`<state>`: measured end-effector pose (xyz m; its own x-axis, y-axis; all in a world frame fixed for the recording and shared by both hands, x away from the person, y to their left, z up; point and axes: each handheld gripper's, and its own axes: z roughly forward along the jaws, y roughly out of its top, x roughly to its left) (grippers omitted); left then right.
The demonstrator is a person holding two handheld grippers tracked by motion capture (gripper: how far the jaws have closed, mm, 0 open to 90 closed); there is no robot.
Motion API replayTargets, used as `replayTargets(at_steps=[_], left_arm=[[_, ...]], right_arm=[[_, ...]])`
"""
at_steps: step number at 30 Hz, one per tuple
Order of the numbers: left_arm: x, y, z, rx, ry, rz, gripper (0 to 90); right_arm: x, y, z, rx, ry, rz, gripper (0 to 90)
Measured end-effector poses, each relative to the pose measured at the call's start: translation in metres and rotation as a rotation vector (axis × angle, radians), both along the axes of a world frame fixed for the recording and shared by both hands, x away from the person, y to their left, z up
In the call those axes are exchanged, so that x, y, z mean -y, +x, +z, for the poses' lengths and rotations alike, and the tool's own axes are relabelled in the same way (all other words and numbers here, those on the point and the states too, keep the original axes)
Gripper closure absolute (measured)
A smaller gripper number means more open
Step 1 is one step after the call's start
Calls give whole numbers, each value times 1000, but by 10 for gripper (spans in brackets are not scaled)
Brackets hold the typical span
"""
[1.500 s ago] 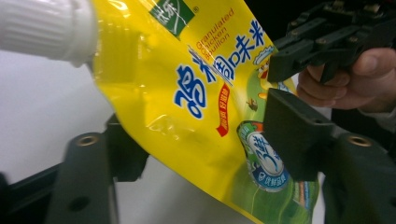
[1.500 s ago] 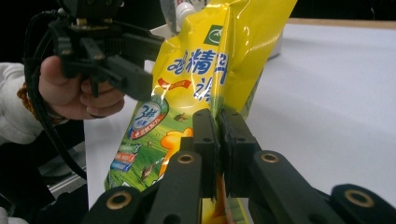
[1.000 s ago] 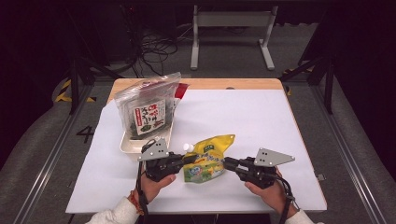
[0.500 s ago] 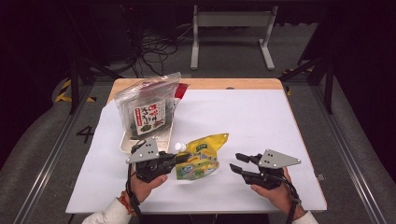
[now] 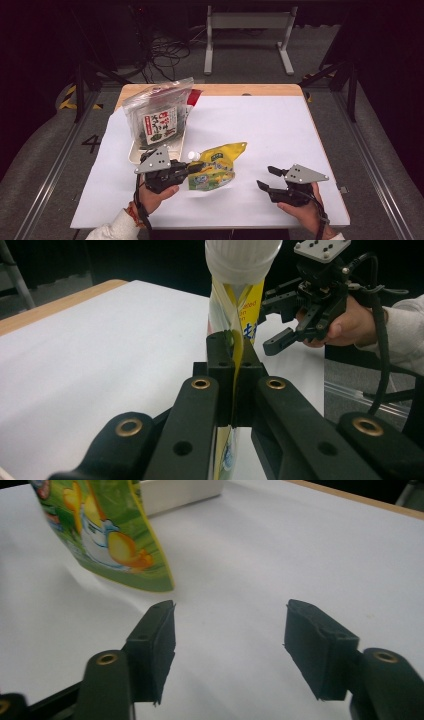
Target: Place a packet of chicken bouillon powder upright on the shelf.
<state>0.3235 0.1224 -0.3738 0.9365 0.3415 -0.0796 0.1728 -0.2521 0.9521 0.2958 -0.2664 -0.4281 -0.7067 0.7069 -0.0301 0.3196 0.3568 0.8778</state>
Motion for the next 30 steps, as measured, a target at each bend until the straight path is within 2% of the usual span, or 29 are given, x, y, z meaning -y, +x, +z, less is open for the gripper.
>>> replayTargets(at_steps=[2, 3, 6, 12, 13, 18, 24, 28, 30], left_arm=[[-1, 1, 2, 12, 11, 1, 897], [-2, 1, 2, 3, 2, 1, 897], [-5, 2, 5, 16, -1, -2, 897], [-11, 4, 12, 45, -3, 3, 898], [-12, 4, 12, 40, -9, 10, 897], [-19, 6, 19, 75, -1, 21, 898], [-39, 9, 35, 108, -31, 57, 897], [-53, 13, 40, 116, -31, 78, 897], [-64, 17, 45, 135, -33, 94, 897]], right_arm=[[3, -1, -1, -1, 5, -13, 342], [5, -1, -1, -3, 1, -24, 319], [8, -2, -4, -12, -4, -40, 280], [10, -7, -8, -4, -62, -57, 229], [10, -8, -8, -4, -67, -58, 226], [11, -10, -10, -15, -55, -49, 219], [11, -12, -13, -16, -67, -50, 210], [13, -12, -14, -18, -55, -59, 205], [13, -12, -15, -19, -51, -63, 205]])
